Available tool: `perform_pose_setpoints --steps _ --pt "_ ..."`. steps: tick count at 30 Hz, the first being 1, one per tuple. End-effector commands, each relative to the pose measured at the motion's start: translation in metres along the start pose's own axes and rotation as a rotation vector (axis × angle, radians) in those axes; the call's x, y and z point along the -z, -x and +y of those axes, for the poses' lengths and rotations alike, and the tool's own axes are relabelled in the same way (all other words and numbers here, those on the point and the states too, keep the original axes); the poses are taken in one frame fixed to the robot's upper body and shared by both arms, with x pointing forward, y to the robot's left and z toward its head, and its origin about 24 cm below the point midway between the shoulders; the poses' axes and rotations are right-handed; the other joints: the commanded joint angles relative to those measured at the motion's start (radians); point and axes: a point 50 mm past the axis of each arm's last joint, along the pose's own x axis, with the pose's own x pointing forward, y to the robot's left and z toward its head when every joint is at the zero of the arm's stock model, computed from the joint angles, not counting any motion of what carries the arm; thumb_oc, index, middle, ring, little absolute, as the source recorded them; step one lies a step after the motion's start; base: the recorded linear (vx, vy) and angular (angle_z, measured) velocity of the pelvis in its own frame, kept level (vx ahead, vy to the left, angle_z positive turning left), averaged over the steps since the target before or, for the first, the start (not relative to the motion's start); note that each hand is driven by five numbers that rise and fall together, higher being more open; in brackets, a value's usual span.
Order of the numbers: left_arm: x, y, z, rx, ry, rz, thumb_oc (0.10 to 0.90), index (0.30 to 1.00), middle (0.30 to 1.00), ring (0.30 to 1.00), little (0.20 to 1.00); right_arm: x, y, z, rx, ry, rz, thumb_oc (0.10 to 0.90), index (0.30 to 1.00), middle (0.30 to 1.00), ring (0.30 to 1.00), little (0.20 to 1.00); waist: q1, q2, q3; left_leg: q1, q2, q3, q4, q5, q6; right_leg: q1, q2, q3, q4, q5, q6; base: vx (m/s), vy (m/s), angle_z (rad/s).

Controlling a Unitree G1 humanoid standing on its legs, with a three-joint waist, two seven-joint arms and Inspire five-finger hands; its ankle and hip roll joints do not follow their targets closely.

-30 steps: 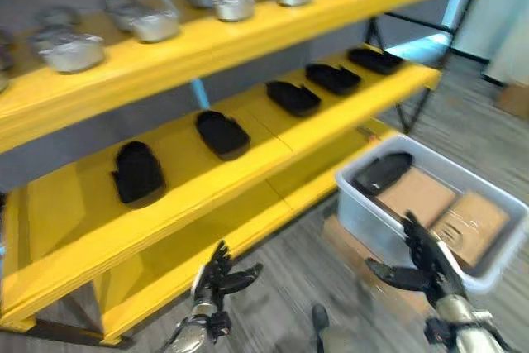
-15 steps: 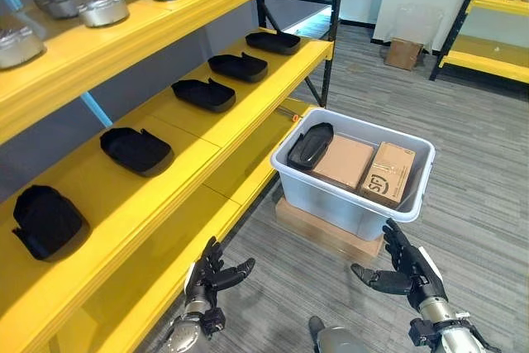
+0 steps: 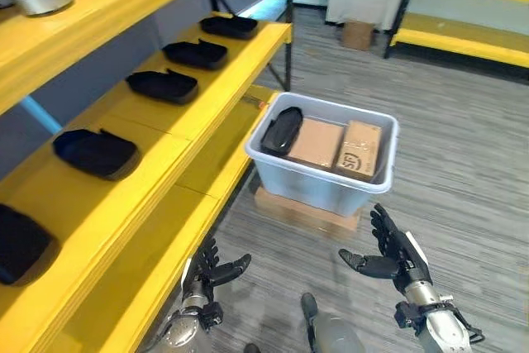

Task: Move parts from the plastic box to the shelf.

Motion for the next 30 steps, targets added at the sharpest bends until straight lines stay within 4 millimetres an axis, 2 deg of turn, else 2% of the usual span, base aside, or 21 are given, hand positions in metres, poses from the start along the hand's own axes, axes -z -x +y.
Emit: perform_pose_setpoints --steps 1,2,3,4,5,6,9,15,16,17,18,19,20,21,23,24,26,27,28,30 --pt "-0.052 -0.011 0.0 0.033 0.0 -0.24 0.9 1.0 1.0 1.0 1.0 -0.046 -0.013 0.007 -0.035 0.016 -0.26 0.9 1.0 1.0 1.0 1.0 -0.004 -0.004 -0.001 0.002 0.002 -0.061 0.048 -0.083 -0.028 -0.022 -0.119 -0.027 -0.094 0.149 0.107 0.21 -0.194 -0.85" --pt "-0.051 -0.011 0.001 0.031 0.002 -0.239 0.9 1.0 1.0 1.0 1.0 -0.047 -0.012 0.008 -0.039 0.014 -0.262 0.9 1.0 1.0 1.0 1.0 0.002 -0.003 0.004 0.012 0.004 -0.058 0.064 -0.105 -0.033 -0.006 -0.122 -0.011 -0.129 0.169 0.12 0.27 -0.275 -0.79" --pt "-0.047 -0.009 0.001 0.032 0.003 -0.228 0.9 1.0 1.0 1.0 1.0 -0.046 -0.01 0.008 -0.035 0.003 -0.257 0.9 1.0 1.0 1.0 1.0 -0.003 -0.023 0.003 0.019 -0.001 -0.045 0.084 -0.112 -0.041 0.003 -0.139 -0.009 -0.144 0.188 0.115 0.3 -0.278 -0.88" --pt "-0.043 -0.009 -0.005 0.039 0.016 -0.217 0.9 1.0 1.0 1.0 1.0 -0.046 -0.011 0.007 -0.026 -0.003 -0.256 0.9 1.0 1.0 1.0 1.0 -0.005 -0.025 -0.012 0.035 -0.001 -0.039 0.099 -0.127 -0.052 0.021 -0.143 -0.026 -0.139 0.208 0.116 0.39 -0.394 -0.3" --pt "-0.043 -0.01 -0.011 0.046 0.052 -0.217 0.9 1.0 1.0 1.0 1.0 -0.052 -0.013 0.004 -0.027 0.009 -0.279 0.9 1.0 1.0 1.0 1.0 -0.023 0.001 -0.021 0.039 0.033 -0.047 0.103 -0.12 -0.068 0.019 -0.12 -0.028 -0.102 0.18 0.104 0.31 -0.262 0.15" --pt "-0.043 -0.01 -0.011 0.046 0.052 -0.217 0.9 1.0 1.0 1.0 1.0 -0.052 -0.013 0.004 -0.027 0.01 -0.279 0.9 1.0 1.0 1.0 1.0 -0.023 0.001 -0.021 0.039 0.034 -0.047 0.103 -0.12 -0.069 0.019 -0.12 -0.028 -0.101 0.18 0.104 0.23 -0.226 0.4" --pt "-0.046 -0.013 -0.021 0.072 0.062 -0.226 0.9 1.0 1.0 1.0 1.0 -0.057 -0.017 0.0 -0.012 0.025 -0.296 0.9 1.0 1.0 1.0 1.0 -0.046 0.035 -0.017 0.046 0.079 -0.043 0.103 -0.104 -0.094 -0.001 -0.092 -0.031 -0.054 0.124 0.085 0.13 -0.15 -0.01" --pt "-0.055 -0.017 -0.035 0.112 0.069 -0.26 0.9 1.0 1.0 1.0 1.0 -0.065 -0.02 -0.005 0.007 0.054 -0.324 0.9 1.0 1.0 1.0 1.0 -0.068 0.068 -0.004 0.033 0.125 -0.032 0.134 -0.083 -0.121 -0.042 -0.064 -0.012 0.015 0.063 0.057 0.1 -0.138 -0.05" --pt "-0.061 -0.019 -0.039 0.122 0.071 -0.278 0.9 1.0 1.0 1.0 1.0 -0.068 -0.021 -0.006 0.01 0.053 -0.34 0.9 1.0 1.0 1.0 1.0 -0.072 0.077 0.009 0.0 0.169 -0.034 0.235 -0.044 -0.139 -0.046 -0.038 -0.005 0.036 0.025 0.03 0.17 -0.186 -0.05" --pt "-0.062 -0.019 -0.039 0.123 0.076 -0.284 0.9 1.0 1.0 1.0 1.0 -0.068 -0.021 -0.006 0.007 0.051 -0.34 0.9 1.0 1.0 1.0 1.0 -0.069 0.085 0.02 -0.021 0.197 -0.054 0.32 -0.021 -0.156 -0.03 -0.015 0.007 0.044 -0.011 0.022 0.22 -0.292 0.0" --pt "-0.065 -0.02 -0.04 0.124 0.084 -0.293 0.9 1.0 1.0 1.0 1.0 -0.068 -0.021 -0.006 0.007 0.06 -0.339 0.9 1.0 1.0 1.0 1.0 -0.062 0.086 0.031 -0.06 0.224 -0.074 0.423 0.036 -0.164 -0.015 0.009 0.013 0.037 -0.031 -0.003 0.15 -0.171 0.04" --pt "-0.065 -0.02 -0.04 0.125 0.085 -0.293 0.9 1.0 1.0 1.0 1.0 -0.068 -0.021 -0.006 0.007 0.06 -0.339 0.9 1.0 1.0 1.0 1.0 -0.063 0.089 0.033 -0.065 0.232 -0.078 0.431 0.034 -0.168 -0.014 0.014 0.01 0.038 -0.033 -0.006 0.09 -0.205 -0.12" --pt "-0.066 -0.02 -0.04 0.123 0.094 -0.299 0.9 1.0 1.0 1.0 1.0 -0.069 -0.021 -0.006 0.007 0.061 -0.342 0.9 1.0 1.0 1.0 1.0 -0.056 0.086 0.042 -0.101 0.248 -0.099 0.517 0.078 -0.173 0.002 0.034 0.011 0.028 -0.047 -0.027 0.06 -0.262 -0.28" --pt "-0.071 -0.019 -0.04 0.118 0.107 -0.316 0.9 1.0 1.0 1.0 1.0 -0.068 -0.02 -0.008 0.01 0.065 -0.333 0.9 1.0 1.0 1.0 1.0 -0.03 0.057 0.071 -0.184 0.234 -0.149 0.672 0.157 -0.16 0.035 0.057 0.027 0.001 -0.055 -0.078 0.1 -0.298 -0.43" --pt "-0.071 -0.019 -0.041 0.118 0.111 -0.318 0.9 1.0 1.0 1.0 1.0 -0.069 -0.02 -0.011 0.016 0.079 -0.335 0.9 1.0 1.0 1.0 1.0 -0.012 0.034 0.095 -0.275 0.193 -0.196 0.761 0.136 -0.155 0.06 0.063 0.049 -0.006 -0.067 -0.086 0.08 -0.159 -0.5" --pt "-0.071 -0.019 -0.041 0.118 0.11 -0.318 0.9 1.0 1.0 1.0 1.0 -0.069 -0.02 -0.01 0.016 0.078 -0.335 0.9 1.0 1.0 1.0 1.0 -0.012 0.032 0.092 -0.278 0.19 -0.196 0.759 0.139 -0.153 0.057 0.06 0.049 -0.008 -0.064 -0.085 0.07 -0.047 -0.51" --pt "-0.068 -0.018 -0.039 0.105 0.118 -0.303 0.9 1.0 1.0 1.0 1.0 -0.066 -0.019 -0.013 0.032 0.079 -0.322 0.9 1.0 1.0 1.0 1.0 -0.004 0.02 0.107 -0.348 0.206 -0.193 0.667 0.112 -0.133 0.076 0.066 0.069 -0.006 -0.066 -0.073 0.15 0.052 -0.26" --pt "-0.069 -0.017 -0.033 0.082 0.129 -0.315 0.9 1.0 1.0 1.0 1.0 -0.065 -0.02 -0.012 0.033 0.083 -0.321 0.9 1.0 1.0 1.0 1.0 0.011 0.024 0.112 -0.362 0.259 -0.192 0.457 0.168 -0.135 0.087 0.076 0.095 -0.001 -0.077 -0.057 0.17 0.128 -0.06" --pt "-0.069 -0.017 -0.033 0.082 0.129 -0.314 0.9 1.0 1.0 1.0 1.0 -0.065 -0.02 -0.012 0.033 0.083 -0.321 0.9 1.0 1.0 1.0 1.0 0.013 0.021 0.114 -0.355 0.256 -0.188 0.45 0.171 -0.135 0.088 0.074 0.097 -0.001 -0.077 -0.056 0.21 0.233 -0.03" --pt "-0.071 -0.016 -0.029 0.061 0.133 -0.327 0.9 1.0 1.0 1.0 1.0 -0.066 -0.021 -0.01 0.024 0.089 -0.332 0.9 1.0 1.0 1.0 1.0 0.04 0.029 0.119 -0.322 0.277 -0.223 0.184 0.259 -0.154 0.09 0.083 0.137 0.011 -0.087 -0.039 0.22 0.276 -0.34"
